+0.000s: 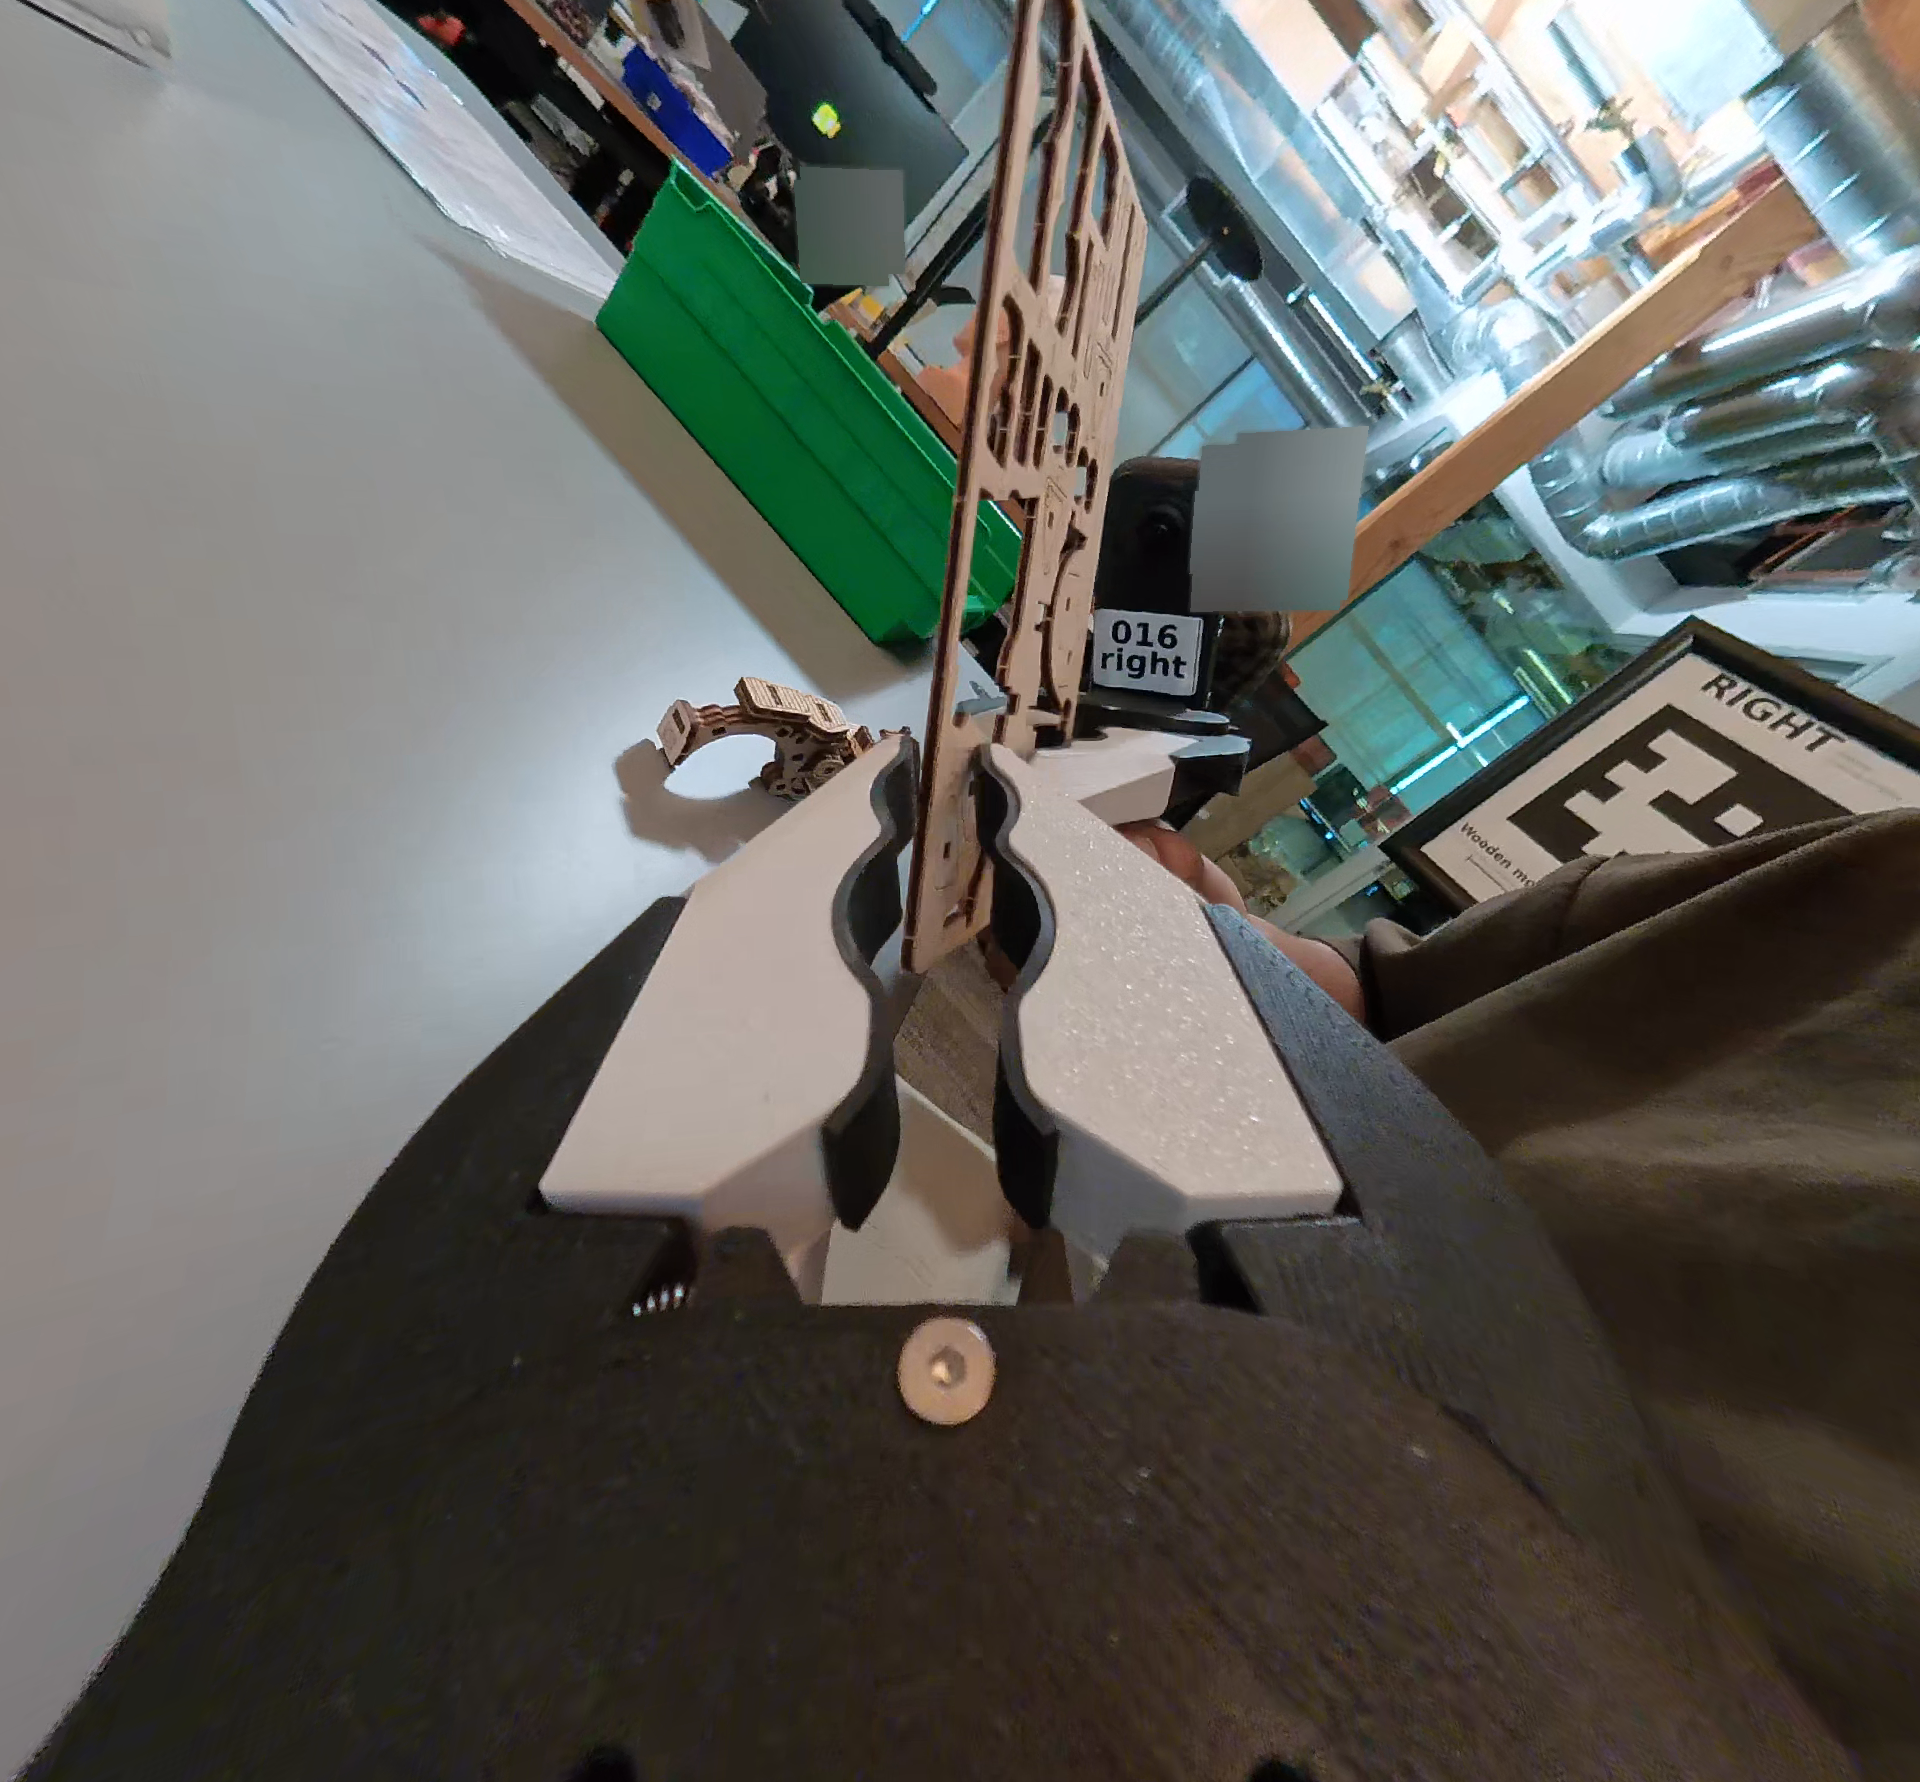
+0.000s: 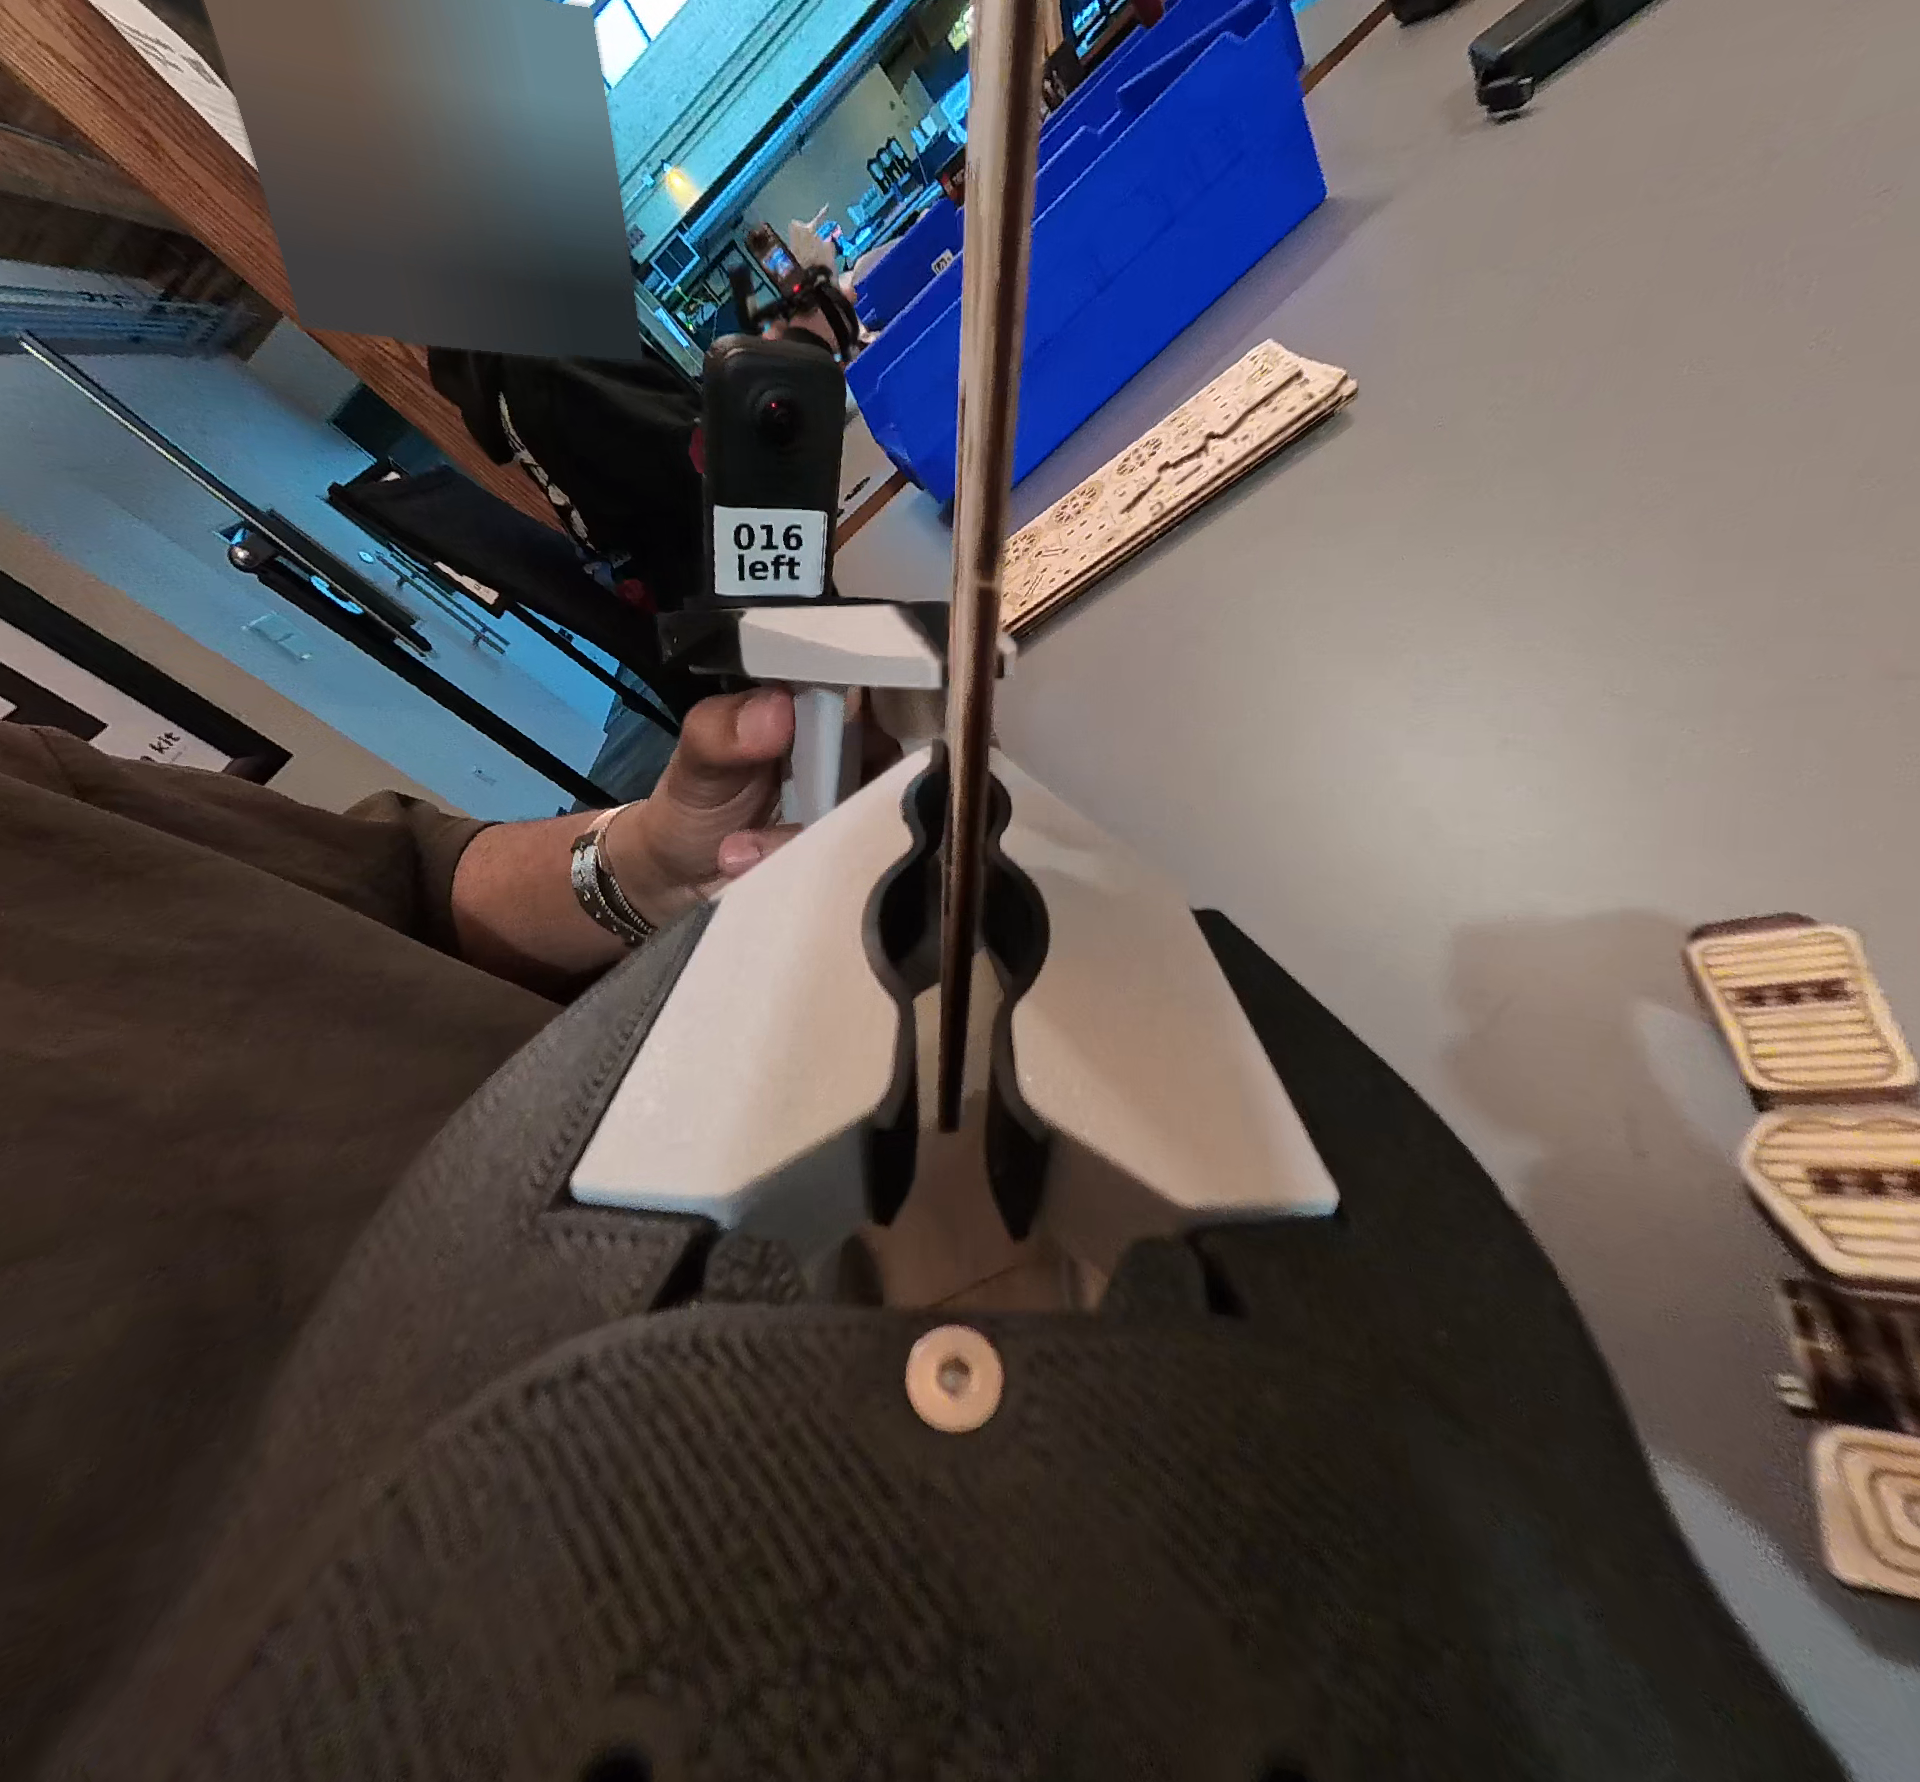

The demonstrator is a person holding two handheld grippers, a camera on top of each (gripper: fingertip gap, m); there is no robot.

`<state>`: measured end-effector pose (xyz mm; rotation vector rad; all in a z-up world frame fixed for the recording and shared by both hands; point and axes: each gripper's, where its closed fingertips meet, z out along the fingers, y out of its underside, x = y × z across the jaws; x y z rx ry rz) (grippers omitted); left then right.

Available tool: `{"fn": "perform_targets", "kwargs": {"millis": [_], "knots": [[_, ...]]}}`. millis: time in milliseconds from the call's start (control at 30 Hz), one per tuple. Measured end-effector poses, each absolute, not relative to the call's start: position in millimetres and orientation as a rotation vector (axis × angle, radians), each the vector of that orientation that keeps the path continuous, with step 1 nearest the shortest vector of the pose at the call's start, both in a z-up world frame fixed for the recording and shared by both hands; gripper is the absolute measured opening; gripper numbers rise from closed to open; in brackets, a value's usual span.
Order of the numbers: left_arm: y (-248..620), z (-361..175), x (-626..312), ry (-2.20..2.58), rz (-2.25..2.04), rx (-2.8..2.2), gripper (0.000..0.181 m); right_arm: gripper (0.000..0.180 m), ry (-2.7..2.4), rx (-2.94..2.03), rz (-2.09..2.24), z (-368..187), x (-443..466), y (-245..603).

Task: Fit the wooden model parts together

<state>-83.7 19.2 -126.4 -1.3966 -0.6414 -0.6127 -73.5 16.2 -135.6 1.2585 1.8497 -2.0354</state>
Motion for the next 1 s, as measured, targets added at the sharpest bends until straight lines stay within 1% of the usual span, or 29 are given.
{"fn": "perform_targets", "kwargs": {"millis": [200, 367, 567, 1000], "knots": [[20, -130, -83, -0.608, -0.557, -1.47, 0.009, 0.0, 1.871, 1.298, -2.027, -137, -75, 15], [20, -134, -81, -0.634, -0.658, -1.453, 0.008, 0.0, 1.845, 1.327, -2.013, -138, -76, 17], [21, -134, -84, -0.607, -0.543, -1.478, 0.008, 0.001, 1.859, 1.369, -2.016, -139, -78, 18], [23, -144, -93, -0.758, -0.559, -1.393, 0.007, 0.002, 1.913, 1.49, -1.982, -149, -86, 21]]}}
